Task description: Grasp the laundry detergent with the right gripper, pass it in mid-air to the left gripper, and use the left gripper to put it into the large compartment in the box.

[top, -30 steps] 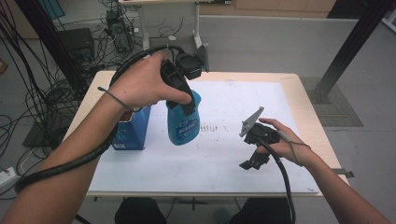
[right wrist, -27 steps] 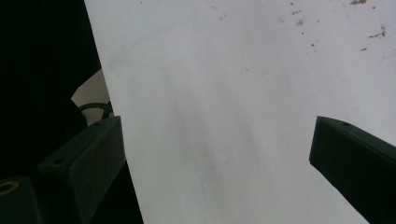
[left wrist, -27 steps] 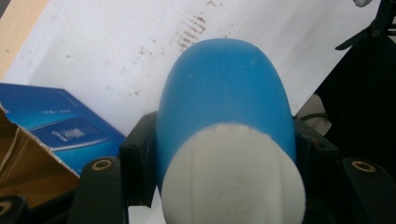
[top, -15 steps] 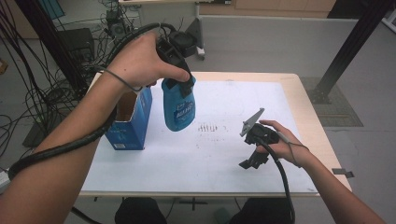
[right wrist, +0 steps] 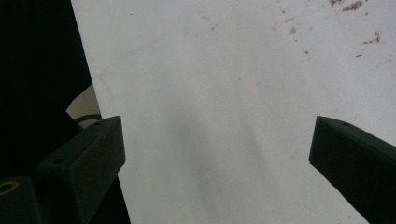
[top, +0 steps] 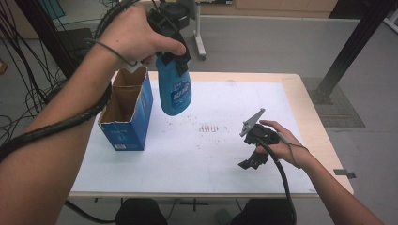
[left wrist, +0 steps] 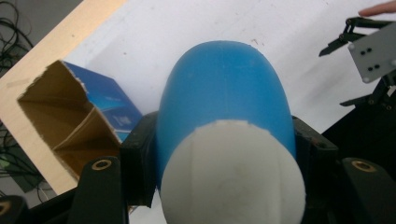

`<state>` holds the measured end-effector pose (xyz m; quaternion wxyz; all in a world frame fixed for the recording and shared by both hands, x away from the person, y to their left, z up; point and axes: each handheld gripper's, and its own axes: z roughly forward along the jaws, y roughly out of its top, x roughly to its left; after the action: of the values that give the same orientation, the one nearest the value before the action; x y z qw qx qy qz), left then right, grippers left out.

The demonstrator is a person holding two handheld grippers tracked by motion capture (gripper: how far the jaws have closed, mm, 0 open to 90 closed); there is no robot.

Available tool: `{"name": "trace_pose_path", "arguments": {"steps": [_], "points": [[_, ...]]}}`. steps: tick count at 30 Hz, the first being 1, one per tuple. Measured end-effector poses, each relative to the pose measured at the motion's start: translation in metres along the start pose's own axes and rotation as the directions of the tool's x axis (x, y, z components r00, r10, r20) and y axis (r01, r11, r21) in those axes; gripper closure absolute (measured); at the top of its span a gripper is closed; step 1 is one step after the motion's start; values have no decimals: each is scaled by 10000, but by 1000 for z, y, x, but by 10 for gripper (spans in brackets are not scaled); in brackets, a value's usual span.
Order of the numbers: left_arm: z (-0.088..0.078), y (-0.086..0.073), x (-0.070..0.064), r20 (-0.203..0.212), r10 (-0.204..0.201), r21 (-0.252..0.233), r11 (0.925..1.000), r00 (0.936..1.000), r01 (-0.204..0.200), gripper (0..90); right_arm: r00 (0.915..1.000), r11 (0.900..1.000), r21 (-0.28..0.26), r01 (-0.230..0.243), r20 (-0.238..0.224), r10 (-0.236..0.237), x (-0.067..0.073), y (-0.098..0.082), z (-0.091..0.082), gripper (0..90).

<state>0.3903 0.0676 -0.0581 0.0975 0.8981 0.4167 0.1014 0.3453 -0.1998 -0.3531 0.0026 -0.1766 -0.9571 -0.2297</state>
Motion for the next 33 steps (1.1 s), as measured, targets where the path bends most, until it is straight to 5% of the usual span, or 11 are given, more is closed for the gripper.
{"name": "trace_pose_path", "arguments": {"steps": [10, 16, 28, 33], "points": [[-10, 2, 38, -421, -1449, 154, 9892, 9885, 1457, 377, 10000, 10000, -31, 60, 7, -60, 0, 3, 1, 35], [-21, -8, 68, -626, -2295, 116, 9730, 9713, 2306, 377, 10000, 9999, -121, 73, -20, -74, 0, 5, -1, 35], [-30, -33, 118, -1260, -3967, 121, 9159, 9093, 4013, 377, 9999, 9998, -163, 136, -36, -137, 0, 10, 0, 35], [-29, -46, 135, -1285, -4664, -4, 8825, 8752, 4702, 377, 9997, 9997, -115, 225, -49, -226, 1, 12, 2, 35]]}}
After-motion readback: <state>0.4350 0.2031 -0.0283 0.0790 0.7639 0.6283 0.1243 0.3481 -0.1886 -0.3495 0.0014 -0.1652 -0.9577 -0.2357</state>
